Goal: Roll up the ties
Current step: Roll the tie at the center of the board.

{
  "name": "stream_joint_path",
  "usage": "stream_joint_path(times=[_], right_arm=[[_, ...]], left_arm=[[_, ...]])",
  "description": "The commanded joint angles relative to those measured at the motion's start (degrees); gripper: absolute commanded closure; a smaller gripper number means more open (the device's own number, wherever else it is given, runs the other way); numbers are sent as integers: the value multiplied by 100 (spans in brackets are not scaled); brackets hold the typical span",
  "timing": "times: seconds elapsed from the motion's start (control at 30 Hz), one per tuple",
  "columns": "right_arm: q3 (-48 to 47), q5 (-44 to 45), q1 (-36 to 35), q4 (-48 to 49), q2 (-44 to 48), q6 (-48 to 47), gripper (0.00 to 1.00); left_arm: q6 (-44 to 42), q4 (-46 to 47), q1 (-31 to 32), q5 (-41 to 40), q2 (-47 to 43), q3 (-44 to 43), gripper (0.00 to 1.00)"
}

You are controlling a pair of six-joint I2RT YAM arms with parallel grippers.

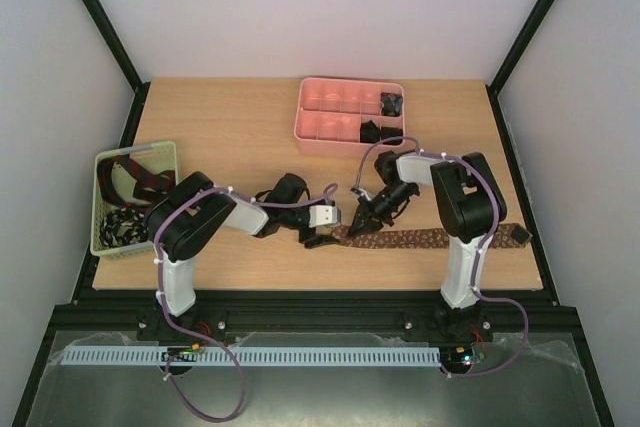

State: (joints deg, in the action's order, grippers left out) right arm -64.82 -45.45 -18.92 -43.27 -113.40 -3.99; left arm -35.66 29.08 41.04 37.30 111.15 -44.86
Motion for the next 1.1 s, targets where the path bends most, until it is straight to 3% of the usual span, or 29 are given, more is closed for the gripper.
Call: stream_joint_path(times=[0.0, 0.2, 0.47, 0.77, 0.9, 1.07], right_arm=[[165, 490, 48, -41, 56, 16, 99], [405, 681, 143, 40, 11, -73, 99], [-49, 626, 144, 209, -439, 6, 99], [-785, 552, -196, 246, -1117, -393, 99], [-1251, 661, -245, 118, -1381, -594, 99], [-1206, 592, -237, -223, -940, -711, 94]], left_arm=[[238, -430, -39, 381, -55, 195, 20], [406, -383, 185, 711, 133, 70, 18], [786, 225, 466, 41, 406, 33, 27], [730, 350, 123, -301, 229, 297, 54], [578, 176, -27, -359, 194, 464, 61], [342, -181, -34, -566, 129, 500, 72]])
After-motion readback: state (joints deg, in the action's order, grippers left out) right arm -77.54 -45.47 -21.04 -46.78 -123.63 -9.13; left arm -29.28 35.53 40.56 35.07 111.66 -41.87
